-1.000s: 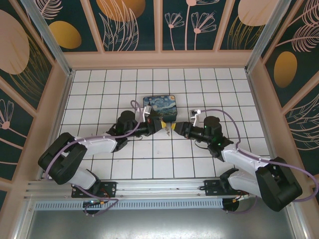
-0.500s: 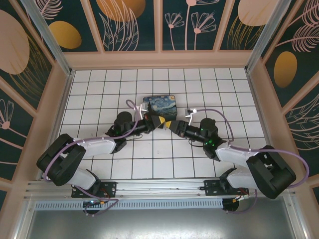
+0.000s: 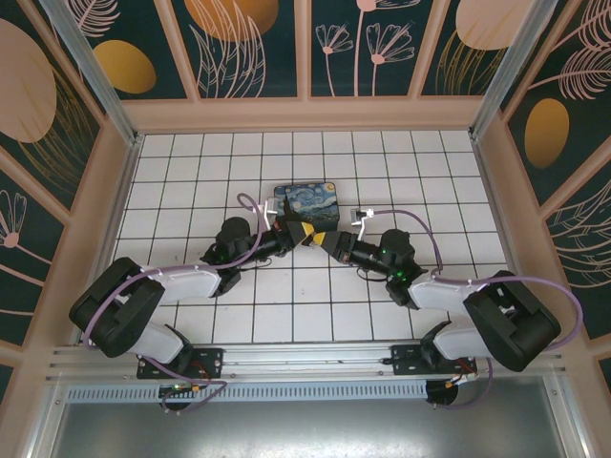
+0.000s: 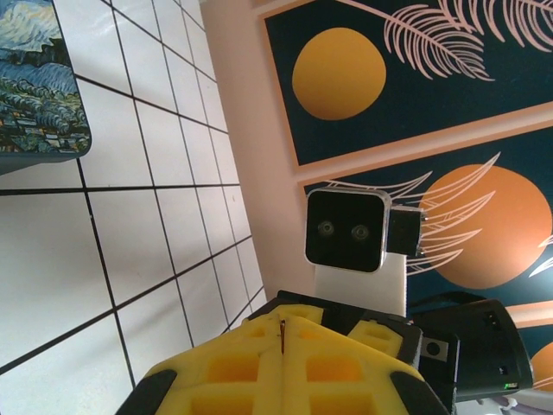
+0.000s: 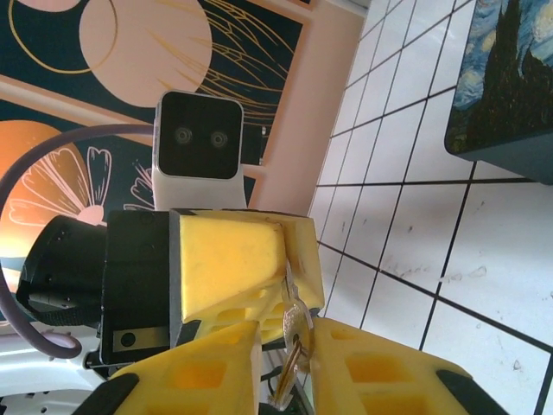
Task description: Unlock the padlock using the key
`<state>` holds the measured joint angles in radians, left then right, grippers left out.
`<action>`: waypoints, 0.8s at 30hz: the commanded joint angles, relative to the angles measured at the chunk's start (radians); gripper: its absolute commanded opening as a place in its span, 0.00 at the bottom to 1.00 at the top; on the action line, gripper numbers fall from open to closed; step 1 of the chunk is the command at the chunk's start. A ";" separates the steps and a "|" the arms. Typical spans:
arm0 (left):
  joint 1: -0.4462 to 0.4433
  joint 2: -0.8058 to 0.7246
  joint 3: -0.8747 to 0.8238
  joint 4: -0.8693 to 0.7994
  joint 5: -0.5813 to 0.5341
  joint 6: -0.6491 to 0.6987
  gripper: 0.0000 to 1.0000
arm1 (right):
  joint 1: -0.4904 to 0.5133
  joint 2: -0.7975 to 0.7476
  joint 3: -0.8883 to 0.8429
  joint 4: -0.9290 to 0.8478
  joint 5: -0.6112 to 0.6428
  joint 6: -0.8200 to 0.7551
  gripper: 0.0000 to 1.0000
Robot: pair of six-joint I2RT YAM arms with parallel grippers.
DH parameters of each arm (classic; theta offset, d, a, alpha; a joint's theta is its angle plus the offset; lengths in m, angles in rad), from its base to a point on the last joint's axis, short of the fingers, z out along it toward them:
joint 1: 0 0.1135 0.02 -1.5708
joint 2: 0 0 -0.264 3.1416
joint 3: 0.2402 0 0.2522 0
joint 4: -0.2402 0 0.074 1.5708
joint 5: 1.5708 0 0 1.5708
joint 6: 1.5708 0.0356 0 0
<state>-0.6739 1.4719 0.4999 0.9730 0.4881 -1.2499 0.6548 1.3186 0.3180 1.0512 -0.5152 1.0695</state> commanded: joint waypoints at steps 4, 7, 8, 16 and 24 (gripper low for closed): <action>0.004 -0.019 -0.024 0.077 -0.016 -0.024 0.00 | 0.009 0.038 -0.022 0.192 0.020 0.059 0.18; 0.005 -0.018 -0.029 0.085 -0.018 -0.028 0.00 | 0.010 0.065 -0.025 0.248 0.016 0.083 0.18; 0.004 -0.019 -0.031 0.089 -0.017 -0.030 0.00 | 0.010 0.073 -0.023 0.259 0.018 0.087 0.18; 0.004 -0.021 -0.033 0.095 -0.003 -0.030 0.00 | 0.012 0.093 -0.015 0.275 0.029 0.096 0.20; 0.004 -0.018 -0.042 0.112 -0.011 -0.042 0.00 | 0.014 0.100 -0.008 0.272 0.029 0.096 0.13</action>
<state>-0.6731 1.4700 0.4755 1.0485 0.4728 -1.2778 0.6563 1.4101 0.3000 1.2472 -0.4938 1.1622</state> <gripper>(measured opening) 0.044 0.137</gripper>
